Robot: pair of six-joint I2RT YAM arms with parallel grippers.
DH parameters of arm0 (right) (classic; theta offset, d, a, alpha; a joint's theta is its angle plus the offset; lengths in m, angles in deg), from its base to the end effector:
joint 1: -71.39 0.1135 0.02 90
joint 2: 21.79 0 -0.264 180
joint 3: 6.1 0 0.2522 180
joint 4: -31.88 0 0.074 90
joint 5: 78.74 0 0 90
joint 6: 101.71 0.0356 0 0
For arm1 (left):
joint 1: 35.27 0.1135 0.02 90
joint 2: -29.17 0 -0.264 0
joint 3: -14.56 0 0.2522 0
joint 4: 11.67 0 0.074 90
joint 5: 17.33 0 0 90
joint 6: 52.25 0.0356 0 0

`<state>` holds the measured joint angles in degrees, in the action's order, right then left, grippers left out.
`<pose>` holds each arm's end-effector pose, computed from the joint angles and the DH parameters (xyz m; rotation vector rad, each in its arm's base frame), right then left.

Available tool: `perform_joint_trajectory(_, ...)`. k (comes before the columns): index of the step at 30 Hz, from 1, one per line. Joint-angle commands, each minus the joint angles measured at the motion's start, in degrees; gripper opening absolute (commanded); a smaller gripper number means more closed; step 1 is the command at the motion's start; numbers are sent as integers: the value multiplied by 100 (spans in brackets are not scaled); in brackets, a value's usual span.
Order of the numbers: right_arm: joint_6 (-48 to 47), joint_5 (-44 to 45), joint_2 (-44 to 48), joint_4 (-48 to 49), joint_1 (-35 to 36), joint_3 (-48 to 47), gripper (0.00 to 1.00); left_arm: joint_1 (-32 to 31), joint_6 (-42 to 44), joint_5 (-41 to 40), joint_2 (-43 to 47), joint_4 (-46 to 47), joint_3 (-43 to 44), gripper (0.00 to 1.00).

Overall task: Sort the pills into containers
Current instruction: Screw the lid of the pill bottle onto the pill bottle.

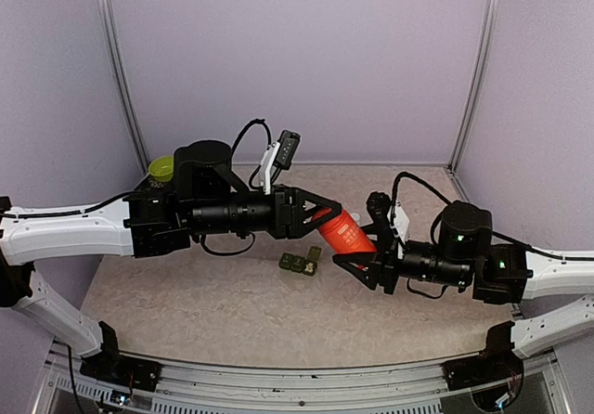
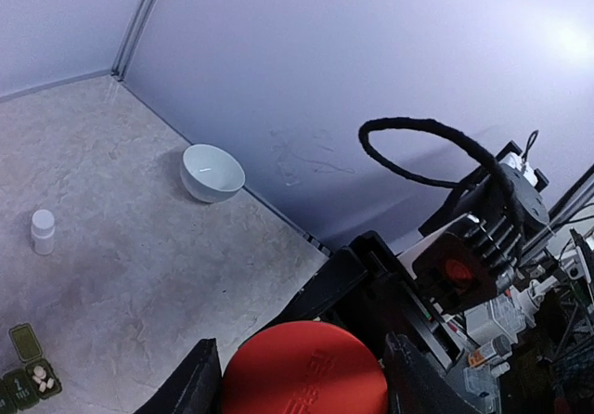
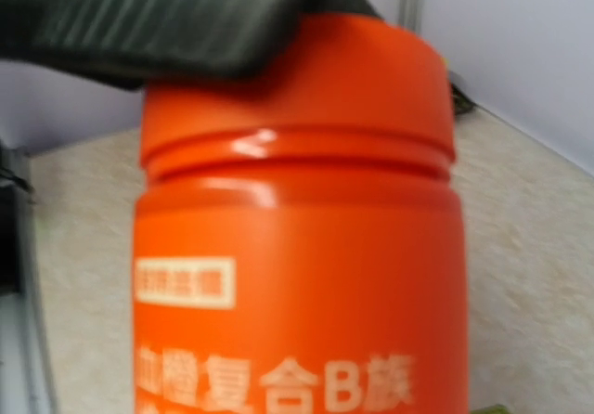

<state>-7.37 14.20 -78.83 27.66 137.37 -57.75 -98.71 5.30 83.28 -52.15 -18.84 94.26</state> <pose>0.0975 0.2143 0.2930 -0.8967 1.5798 0.8455 0.1461 -0.3070 0.3507 0.6632 1.8175 -1.3475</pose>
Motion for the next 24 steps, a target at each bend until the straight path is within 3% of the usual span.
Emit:
perform_joint_trajectory(1, 676, -929, 355, 508, -112, 51, 0, -360, 837, 962, 109, 337, 41, 47)
perform_joint_trajectory(5, 1197, -1735, 491, 691, -146, 140, 0, -430, 1318, 1347, 264, 386, -15, 46)
perform_joint_trajectory(14, 2078, -3038, 569, 1526, -180, 350, 0, -580, 1754, 2160, 462, 663, -147, 29)
perform_joint_trajectory(24, 3110, -4382, 266, 2677, -207, 530, 0, -774, 2390, 2967, 523, 577, -138, 28)
